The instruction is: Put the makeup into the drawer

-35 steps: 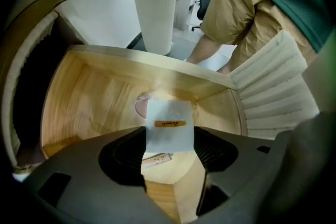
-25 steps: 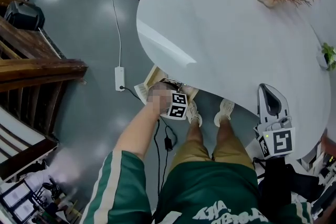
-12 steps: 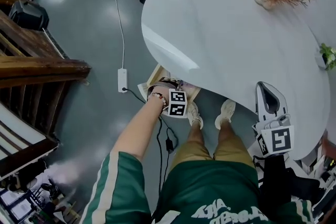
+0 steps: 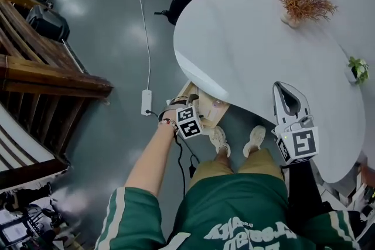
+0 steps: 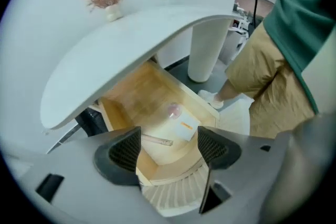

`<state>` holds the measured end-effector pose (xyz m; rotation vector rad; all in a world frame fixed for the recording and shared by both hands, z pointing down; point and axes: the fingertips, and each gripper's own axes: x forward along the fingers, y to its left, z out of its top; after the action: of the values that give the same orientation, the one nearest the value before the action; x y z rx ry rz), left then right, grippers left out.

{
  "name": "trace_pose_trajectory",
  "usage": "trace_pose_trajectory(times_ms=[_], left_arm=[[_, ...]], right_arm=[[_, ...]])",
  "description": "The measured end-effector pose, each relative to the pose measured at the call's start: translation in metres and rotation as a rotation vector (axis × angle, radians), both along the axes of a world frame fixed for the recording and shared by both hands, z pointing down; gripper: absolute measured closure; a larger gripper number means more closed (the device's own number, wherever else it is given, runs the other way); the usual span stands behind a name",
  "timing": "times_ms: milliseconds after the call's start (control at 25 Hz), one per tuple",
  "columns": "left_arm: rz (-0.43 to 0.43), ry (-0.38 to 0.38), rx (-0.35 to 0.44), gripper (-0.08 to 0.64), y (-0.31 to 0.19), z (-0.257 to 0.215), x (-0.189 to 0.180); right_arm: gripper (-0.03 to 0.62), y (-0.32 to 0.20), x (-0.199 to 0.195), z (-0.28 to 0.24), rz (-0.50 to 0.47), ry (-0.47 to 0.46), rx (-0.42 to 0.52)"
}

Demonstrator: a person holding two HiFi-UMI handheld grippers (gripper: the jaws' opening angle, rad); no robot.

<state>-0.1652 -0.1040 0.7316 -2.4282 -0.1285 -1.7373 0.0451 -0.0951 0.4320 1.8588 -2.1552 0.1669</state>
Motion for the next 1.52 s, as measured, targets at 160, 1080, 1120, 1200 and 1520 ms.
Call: trace_pose_trajectory(times_ms=[160, 1080, 1120, 1200, 1520], left_arm=[[-0.193, 0.104, 0.018, 0.224, -0.007, -0.038, -0.01], [-0.837, 0.906, 0.386, 0.232, -0.071, -0.361, -0.053], [-0.843, 0.921, 0.407, 0.232, -0.07, -0.369, -0.055], [-0.851, 0.945, 0.448, 0.233, -0.068, -0.384, -0.06], [-0.908, 0.991, 0.512, 0.384, -0.071, -0.404, -0.071]], right_arm=[[0.588, -0.01, -0.02, -0.017, -0.032, -0.006, 0.043], [0.588, -0.047, -0.121, -0.084, -0.203, -0.036, 0.156], [0.588, -0.047, -0.124, -0.087, -0.209, -0.036, 0.162], [0.588, -0.047, -0.13, -0.091, -0.22, -0.032, 0.17], [0.588, -0.05, -0.139, -0.095, -0.241, -0.023, 0.175]])
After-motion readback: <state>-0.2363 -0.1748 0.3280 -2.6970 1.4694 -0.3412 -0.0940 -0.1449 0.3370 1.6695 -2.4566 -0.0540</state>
